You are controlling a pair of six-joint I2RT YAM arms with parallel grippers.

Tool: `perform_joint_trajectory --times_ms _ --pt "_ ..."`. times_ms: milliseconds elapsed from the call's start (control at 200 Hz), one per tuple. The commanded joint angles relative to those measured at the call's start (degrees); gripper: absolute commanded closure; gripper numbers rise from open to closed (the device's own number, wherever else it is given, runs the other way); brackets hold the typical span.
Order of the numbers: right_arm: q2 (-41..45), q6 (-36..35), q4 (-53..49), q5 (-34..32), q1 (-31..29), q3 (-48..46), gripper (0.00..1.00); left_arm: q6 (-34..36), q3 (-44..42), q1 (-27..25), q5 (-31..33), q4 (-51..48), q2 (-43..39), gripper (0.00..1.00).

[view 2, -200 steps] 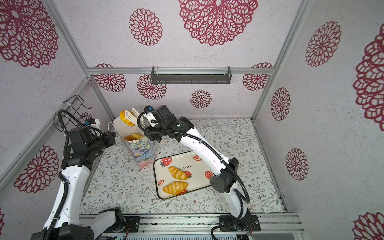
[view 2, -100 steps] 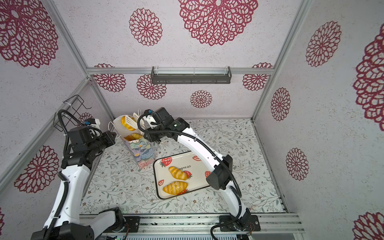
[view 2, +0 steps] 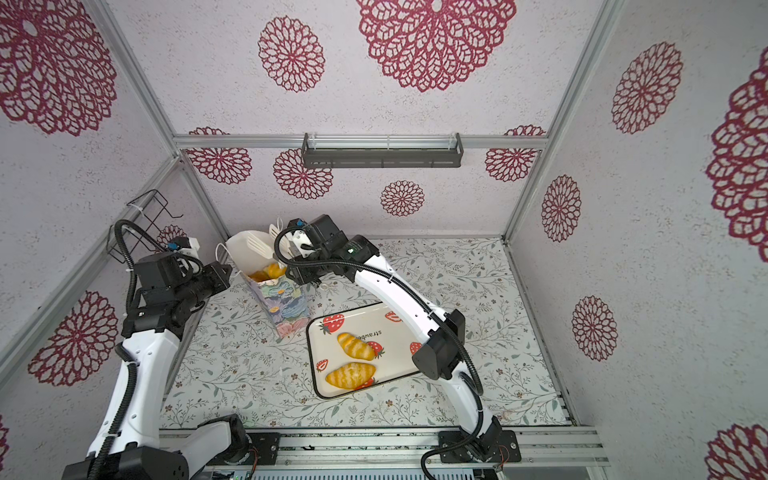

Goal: Place the fake bread into the paper bag
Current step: 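Open the tongs with the right gripper, dropping the bun into the bag, then raise the open tongs from the bag and move them over the tray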

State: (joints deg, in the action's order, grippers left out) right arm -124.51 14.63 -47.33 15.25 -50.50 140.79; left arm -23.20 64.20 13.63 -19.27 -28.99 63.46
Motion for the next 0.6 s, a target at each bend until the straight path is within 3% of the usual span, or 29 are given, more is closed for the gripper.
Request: perform_joint_trajectory --times_ms 0,305,590 --pt "3.9 -0.6 2.1 -0.1 0.0 3.1 0.54 -0.4 -0.4 0.6 -0.9 1.3 0.3 1.0" --pt "9.6 -2.5 -2.3 -4.4 -2.1 2.2 0.56 -0.9 -0.5 1.0 -1.4 1.6 0.2 1.0" --pt "18.6 -2.8 0.2 -8.4 -2.6 -10.1 0.57 -1.2 -0.6 1.3 -1.9 1.9 0.4 1.0"
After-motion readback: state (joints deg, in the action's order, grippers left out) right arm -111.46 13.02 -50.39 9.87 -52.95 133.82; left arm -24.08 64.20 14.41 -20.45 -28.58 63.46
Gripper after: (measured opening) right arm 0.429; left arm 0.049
